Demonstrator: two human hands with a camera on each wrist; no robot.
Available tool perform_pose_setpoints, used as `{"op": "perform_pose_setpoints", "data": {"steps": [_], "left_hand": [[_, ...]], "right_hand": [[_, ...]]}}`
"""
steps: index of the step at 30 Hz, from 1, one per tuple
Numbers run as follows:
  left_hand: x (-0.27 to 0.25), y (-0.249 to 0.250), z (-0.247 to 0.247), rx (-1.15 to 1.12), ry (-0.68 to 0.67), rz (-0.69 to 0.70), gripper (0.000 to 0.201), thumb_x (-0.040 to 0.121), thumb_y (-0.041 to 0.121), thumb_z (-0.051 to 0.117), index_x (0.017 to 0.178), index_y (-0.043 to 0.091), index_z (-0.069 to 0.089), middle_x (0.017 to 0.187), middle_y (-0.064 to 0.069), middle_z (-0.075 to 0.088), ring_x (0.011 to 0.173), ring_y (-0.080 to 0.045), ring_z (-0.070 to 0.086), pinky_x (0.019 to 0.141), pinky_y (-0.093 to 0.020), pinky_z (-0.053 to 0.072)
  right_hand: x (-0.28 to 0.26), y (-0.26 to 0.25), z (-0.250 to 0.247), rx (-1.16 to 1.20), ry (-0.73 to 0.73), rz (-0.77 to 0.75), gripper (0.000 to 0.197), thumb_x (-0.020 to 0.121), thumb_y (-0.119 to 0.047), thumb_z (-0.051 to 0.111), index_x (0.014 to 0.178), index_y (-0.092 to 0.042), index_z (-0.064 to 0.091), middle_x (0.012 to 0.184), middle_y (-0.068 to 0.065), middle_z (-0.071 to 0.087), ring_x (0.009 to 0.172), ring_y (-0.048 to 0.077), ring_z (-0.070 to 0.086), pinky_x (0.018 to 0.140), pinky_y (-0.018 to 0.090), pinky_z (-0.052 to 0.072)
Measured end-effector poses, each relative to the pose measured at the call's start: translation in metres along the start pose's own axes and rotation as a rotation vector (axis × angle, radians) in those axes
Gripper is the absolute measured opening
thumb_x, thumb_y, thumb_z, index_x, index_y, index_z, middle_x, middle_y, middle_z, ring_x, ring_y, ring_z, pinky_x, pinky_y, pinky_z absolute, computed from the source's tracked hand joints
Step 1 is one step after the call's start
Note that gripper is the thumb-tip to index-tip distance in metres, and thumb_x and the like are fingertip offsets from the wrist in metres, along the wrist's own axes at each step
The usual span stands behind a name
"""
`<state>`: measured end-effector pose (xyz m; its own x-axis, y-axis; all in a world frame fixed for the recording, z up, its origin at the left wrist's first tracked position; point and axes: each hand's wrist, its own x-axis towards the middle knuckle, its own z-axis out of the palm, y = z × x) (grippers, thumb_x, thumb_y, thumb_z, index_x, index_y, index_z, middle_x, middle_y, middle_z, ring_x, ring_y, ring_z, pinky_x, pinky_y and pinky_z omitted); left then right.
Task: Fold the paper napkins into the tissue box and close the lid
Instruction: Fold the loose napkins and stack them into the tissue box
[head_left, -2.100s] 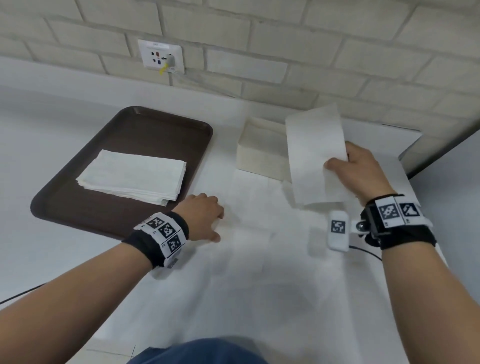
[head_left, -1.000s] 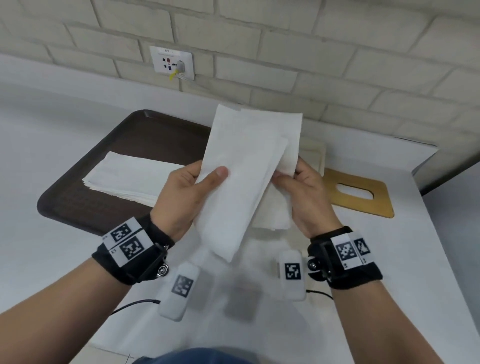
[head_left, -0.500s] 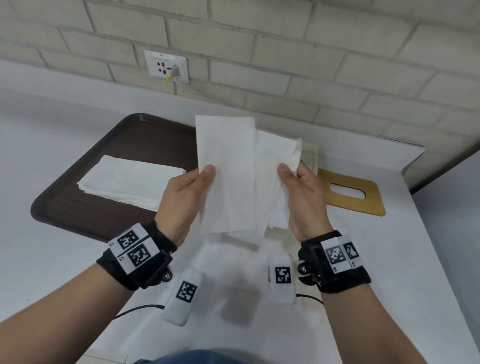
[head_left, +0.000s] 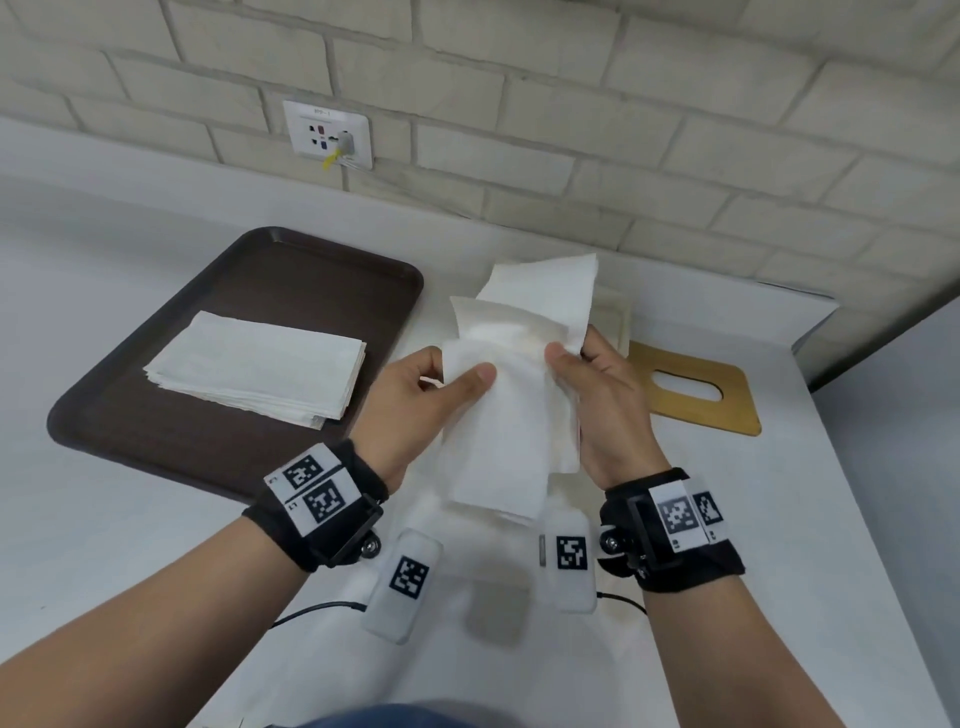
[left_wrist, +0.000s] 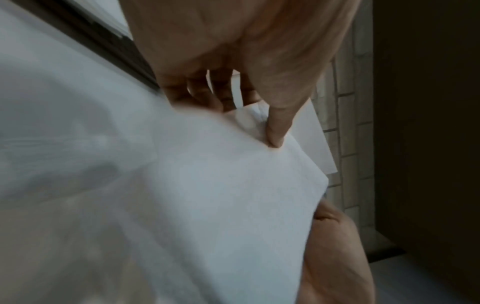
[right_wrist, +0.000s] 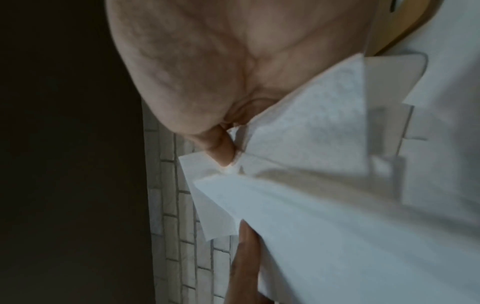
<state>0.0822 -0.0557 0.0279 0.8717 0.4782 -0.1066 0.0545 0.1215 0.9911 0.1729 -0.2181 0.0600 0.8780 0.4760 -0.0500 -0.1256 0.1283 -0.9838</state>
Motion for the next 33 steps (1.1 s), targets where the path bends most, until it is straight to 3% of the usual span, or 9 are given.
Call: {"op": "perform_pose_setpoints", "data": {"steps": [2,7,10,11,14,20,25,30,33], "left_hand": [[0.002,-0.007,-0.004,0.087,-0.009,0.000,0.046,0.082,0.043,0.087,0.082,0.002,0.064,0.076,-0.003,0.064,0.069,-0.015,0.059,0.069,-0.028,0.048],[0.000,-0.006,-0.010,0.265,0.014,0.068,0.048,0.079,0.047,0.086,0.061,0.019,0.052,0.071,-0.005,0.051,0.070,-0.020,0.051,0.071,-0.030,0.041],[-0.010,0.017,-0.010,0.181,-0.033,0.270,0.057,0.077,0.047,0.083,0.091,-0.005,0.064,0.094,-0.028,0.067,0.089,-0.044,0.065,0.085,-0.051,0.059],[-0.014,0.029,-0.009,0.096,-0.050,0.361,0.049,0.079,0.037,0.083,0.098,-0.005,0.066,0.099,-0.025,0.072,0.092,-0.043,0.069,0.085,-0.053,0.060],[-0.017,0.048,-0.002,-0.036,-0.204,0.475,0.038,0.081,0.010,0.078,0.116,0.015,0.062,0.108,0.006,0.076,0.104,-0.015,0.072,0.090,-0.031,0.059],[-0.006,0.002,-0.008,0.026,-0.216,0.066,0.057,0.086,-0.003,0.073,0.136,0.021,0.057,0.126,-0.003,0.074,0.118,-0.026,0.070,0.104,-0.057,0.054],[-0.004,-0.006,-0.010,0.070,-0.119,0.005,0.031,0.090,0.012,0.080,0.119,0.022,0.072,0.114,0.000,0.078,0.107,-0.027,0.075,0.094,-0.050,0.060],[0.003,-0.009,-0.010,0.171,-0.127,-0.118,0.068,0.064,0.066,0.085,0.105,0.015,0.067,0.099,0.004,0.074,0.091,-0.014,0.070,0.091,-0.041,0.057],[0.000,-0.007,-0.007,-0.024,-0.300,-0.205,0.050,0.085,0.046,0.077,0.120,0.010,0.072,0.119,-0.001,0.077,0.114,-0.020,0.072,0.102,-0.040,0.054]], "right_hand": [[-0.002,0.004,0.000,-0.001,-0.001,0.032,0.026,0.104,-0.004,0.050,0.118,-0.015,0.069,0.116,0.007,0.076,0.110,0.026,0.071,0.098,0.044,0.056],[0.004,0.019,-0.009,-0.158,0.190,0.067,0.025,0.098,-0.012,0.056,0.105,-0.026,0.074,0.111,-0.002,0.077,0.112,0.023,0.070,0.106,0.049,0.050],[0.006,0.033,-0.020,-0.318,0.229,0.166,0.011,0.097,-0.013,0.056,0.101,-0.014,0.066,0.099,-0.002,0.074,0.106,0.026,0.067,0.107,0.041,0.047],[0.005,0.038,-0.022,-0.340,0.209,0.207,0.012,0.098,-0.014,0.056,0.106,-0.012,0.064,0.102,-0.006,0.073,0.108,0.022,0.066,0.107,0.035,0.045],[0.001,0.040,-0.020,-0.283,0.154,0.251,0.025,0.100,-0.013,0.055,0.114,-0.021,0.073,0.110,-0.003,0.078,0.110,0.023,0.071,0.101,0.042,0.054],[-0.005,0.025,-0.016,0.050,0.128,0.175,0.026,0.103,-0.004,0.053,0.122,-0.010,0.069,0.118,0.011,0.075,0.114,0.034,0.069,0.102,0.051,0.053],[-0.012,0.025,-0.013,0.051,0.088,0.136,0.025,0.104,-0.005,0.052,0.118,-0.014,0.071,0.119,0.010,0.075,0.115,0.031,0.069,0.105,0.051,0.051],[-0.015,0.018,-0.008,0.061,0.002,0.115,0.027,0.104,-0.004,0.051,0.123,-0.013,0.068,0.120,0.012,0.074,0.111,0.030,0.071,0.098,0.046,0.056],[-0.016,0.014,-0.008,0.000,-0.038,0.120,0.029,0.103,-0.004,0.052,0.121,-0.016,0.070,0.119,0.012,0.075,0.111,0.031,0.071,0.101,0.051,0.054]]}}
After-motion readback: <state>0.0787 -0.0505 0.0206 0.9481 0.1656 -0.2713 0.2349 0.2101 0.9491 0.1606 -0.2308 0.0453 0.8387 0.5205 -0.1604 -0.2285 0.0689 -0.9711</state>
